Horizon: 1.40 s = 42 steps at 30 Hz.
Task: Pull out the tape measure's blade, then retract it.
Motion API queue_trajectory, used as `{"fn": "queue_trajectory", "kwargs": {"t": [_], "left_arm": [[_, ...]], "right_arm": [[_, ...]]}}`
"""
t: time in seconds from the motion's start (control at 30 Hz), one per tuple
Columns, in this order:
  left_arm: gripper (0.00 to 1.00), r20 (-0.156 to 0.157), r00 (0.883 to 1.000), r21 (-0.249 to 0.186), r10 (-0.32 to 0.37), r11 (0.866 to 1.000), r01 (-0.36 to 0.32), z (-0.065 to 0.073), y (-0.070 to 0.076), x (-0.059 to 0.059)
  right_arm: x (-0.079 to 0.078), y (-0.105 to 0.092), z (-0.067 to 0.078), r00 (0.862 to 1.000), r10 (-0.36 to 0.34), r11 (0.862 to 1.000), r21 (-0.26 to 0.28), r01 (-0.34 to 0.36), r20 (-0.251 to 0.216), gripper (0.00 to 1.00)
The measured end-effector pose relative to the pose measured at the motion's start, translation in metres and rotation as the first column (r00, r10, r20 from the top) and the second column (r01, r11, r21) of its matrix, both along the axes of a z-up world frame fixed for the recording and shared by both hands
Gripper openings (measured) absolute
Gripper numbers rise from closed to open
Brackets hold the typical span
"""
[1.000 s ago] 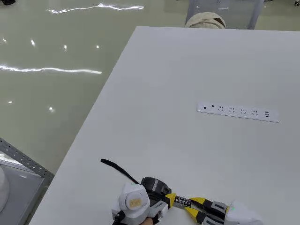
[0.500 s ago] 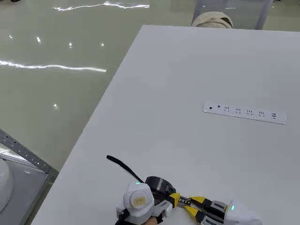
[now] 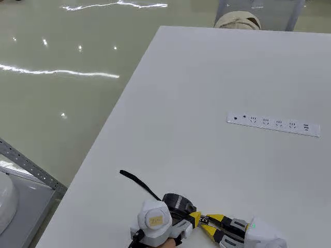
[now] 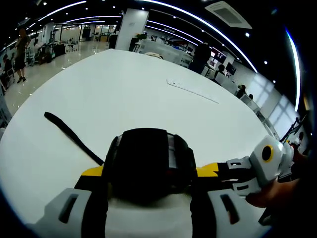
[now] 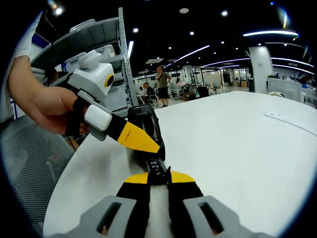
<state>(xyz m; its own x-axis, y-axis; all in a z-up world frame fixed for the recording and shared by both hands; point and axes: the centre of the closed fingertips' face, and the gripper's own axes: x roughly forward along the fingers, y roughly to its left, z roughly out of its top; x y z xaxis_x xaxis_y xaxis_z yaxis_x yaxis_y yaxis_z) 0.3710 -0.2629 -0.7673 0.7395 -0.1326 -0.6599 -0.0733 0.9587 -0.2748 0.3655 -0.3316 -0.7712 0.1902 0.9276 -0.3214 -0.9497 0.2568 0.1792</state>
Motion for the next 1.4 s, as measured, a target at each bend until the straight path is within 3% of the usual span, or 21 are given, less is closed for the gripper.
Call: {"fn": "queue_trajectory", "kwargs": {"t": [0.63, 1.2, 1.4], "left_arm": [[0.65, 0.001, 1.0, -0.007, 0.003, 1.0, -0.003, 0.0, 0.0, 0.0], [0.65, 0.001, 1.0, 0.004, -0.007, 1.0, 0.007, 0.0, 0.0, 0.0], [0.67, 0.015, 1.0, 0.015, -0.017, 1.0, 0.017, 0.0, 0.0, 0.0]], "right_arm": [[-0.001, 0.02, -0.002, 0.999, 0.051, 0.999, -0.009, -0.051, 0.003, 0.12], [0.001, 0.019, -0.006, 0.999, 0.048, 0.999, -0.02, -0.048, -0.002, 0.13], [0.0, 0.019, -0.005, 0.998, 0.056, 0.998, -0.021, -0.056, 0.01, 0.14]]}}
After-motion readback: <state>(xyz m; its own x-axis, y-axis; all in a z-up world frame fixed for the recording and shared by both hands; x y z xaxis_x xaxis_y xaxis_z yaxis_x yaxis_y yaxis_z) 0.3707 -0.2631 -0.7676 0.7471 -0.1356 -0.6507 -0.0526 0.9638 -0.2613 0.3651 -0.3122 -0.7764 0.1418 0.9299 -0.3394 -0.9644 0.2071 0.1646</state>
